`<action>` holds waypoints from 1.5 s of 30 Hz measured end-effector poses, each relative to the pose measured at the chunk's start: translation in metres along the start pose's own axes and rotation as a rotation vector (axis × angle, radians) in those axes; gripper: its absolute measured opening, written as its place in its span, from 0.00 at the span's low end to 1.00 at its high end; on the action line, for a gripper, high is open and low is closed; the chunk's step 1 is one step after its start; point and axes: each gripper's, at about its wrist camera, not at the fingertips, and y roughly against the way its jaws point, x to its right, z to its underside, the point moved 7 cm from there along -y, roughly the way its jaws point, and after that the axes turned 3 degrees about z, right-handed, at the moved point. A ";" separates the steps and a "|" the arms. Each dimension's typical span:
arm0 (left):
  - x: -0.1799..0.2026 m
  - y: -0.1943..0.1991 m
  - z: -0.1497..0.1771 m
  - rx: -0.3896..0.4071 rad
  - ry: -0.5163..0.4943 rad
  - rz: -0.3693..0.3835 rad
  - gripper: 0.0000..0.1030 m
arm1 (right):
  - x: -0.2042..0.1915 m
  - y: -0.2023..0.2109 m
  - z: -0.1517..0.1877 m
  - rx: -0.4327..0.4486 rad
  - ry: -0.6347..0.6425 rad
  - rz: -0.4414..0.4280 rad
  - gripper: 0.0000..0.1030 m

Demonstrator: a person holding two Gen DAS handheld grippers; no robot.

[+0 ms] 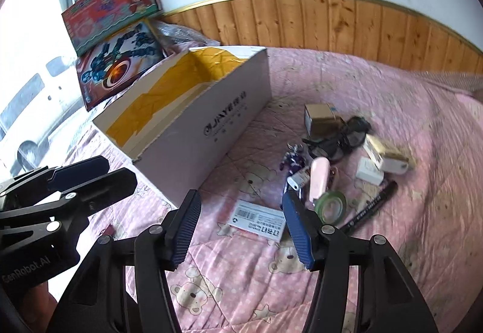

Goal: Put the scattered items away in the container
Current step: 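Move both grippers toward the pile of scattered items, then grasp the red-and-white staple box with the left gripper while the right gripper grasps the green tape roll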

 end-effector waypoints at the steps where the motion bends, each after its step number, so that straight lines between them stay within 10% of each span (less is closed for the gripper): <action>1: 0.001 -0.001 0.001 -0.005 -0.003 -0.001 0.47 | 0.003 0.000 0.001 -0.001 -0.011 -0.001 0.56; 28: 0.055 -0.087 0.036 -0.186 -0.153 0.173 0.47 | 0.130 -0.041 0.052 -0.086 -0.365 0.026 0.58; 40: 0.043 -0.145 0.055 -0.308 -0.040 0.203 0.51 | 0.090 -0.084 0.041 -0.124 -0.089 0.006 0.57; 45: 0.049 -0.154 0.045 -0.278 -0.066 0.218 0.54 | 0.105 -0.098 0.039 -0.146 -0.078 0.058 0.37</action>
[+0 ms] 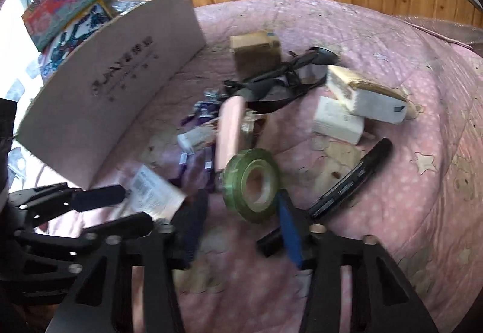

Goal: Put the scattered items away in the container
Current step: 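Grasp the red-and-white staple box with the left gripper while the right gripper grasps the green tape roll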

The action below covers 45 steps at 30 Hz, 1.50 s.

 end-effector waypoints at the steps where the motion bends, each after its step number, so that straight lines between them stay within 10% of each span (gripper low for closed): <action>1: 0.000 -0.001 -0.003 0.002 0.000 0.002 0.55 | 0.004 -0.001 -0.002 -0.005 -0.015 -0.004 0.28; 9: -0.009 -0.019 -0.023 -0.050 0.080 0.036 0.54 | 0.027 -0.006 -0.012 -0.030 -0.148 -0.093 0.19; 21: 0.018 -0.022 -0.002 -0.151 0.106 -0.108 0.62 | 0.027 -0.008 -0.008 -0.011 -0.139 -0.120 0.19; 36: 0.003 -0.019 -0.002 -0.114 0.166 -0.213 0.41 | 0.059 -0.005 -0.008 -0.014 -0.504 -0.488 0.53; 41: 0.011 -0.024 -0.002 -0.107 0.172 -0.234 0.52 | 0.063 -0.010 -0.001 -0.035 -0.506 -0.453 0.19; 45: 0.008 -0.019 0.000 -0.078 0.140 -0.267 0.14 | 0.066 -0.004 0.004 -0.021 -0.509 -0.444 0.11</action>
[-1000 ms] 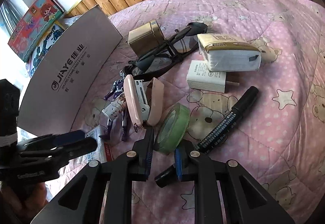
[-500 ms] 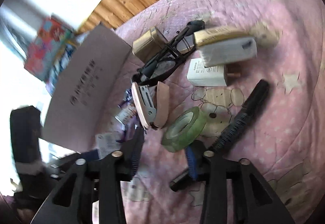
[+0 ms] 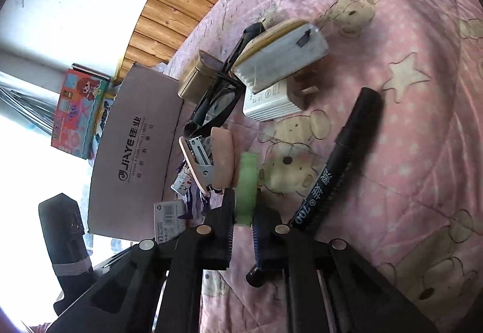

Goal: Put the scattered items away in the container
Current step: 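Grasp the red-and-white staple box with the left gripper while the right gripper grasps the green tape roll, then lift the staple box and tape roll and carry both toward the white box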

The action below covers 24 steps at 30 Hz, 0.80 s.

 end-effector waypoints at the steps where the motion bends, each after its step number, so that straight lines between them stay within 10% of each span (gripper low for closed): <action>1: -0.003 0.001 0.001 -0.002 0.015 0.015 0.14 | -0.001 0.001 -0.001 0.007 0.005 0.001 0.11; 24: -0.001 0.063 -0.002 0.147 -0.056 0.024 0.14 | -0.040 0.043 0.024 0.083 0.190 0.080 0.11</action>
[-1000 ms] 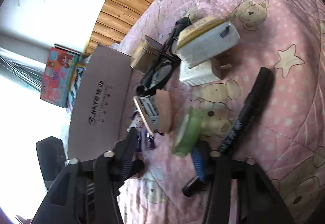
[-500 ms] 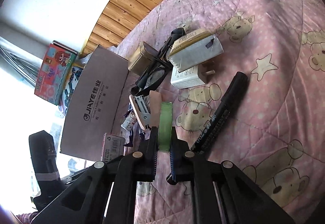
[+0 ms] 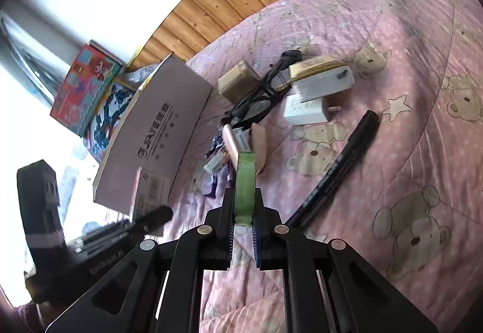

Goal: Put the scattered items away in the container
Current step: 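Lift the staple box and tape roll and carry both toward the white box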

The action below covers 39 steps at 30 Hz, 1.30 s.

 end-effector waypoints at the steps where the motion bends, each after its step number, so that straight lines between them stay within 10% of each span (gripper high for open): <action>1: 0.000 0.004 -0.001 0.011 -0.005 -0.002 0.14 | -0.004 0.002 0.003 0.000 0.012 0.005 0.11; 39: -0.119 0.106 -0.024 0.261 0.187 0.154 0.14 | -0.221 -0.005 0.029 -0.021 0.620 0.033 0.11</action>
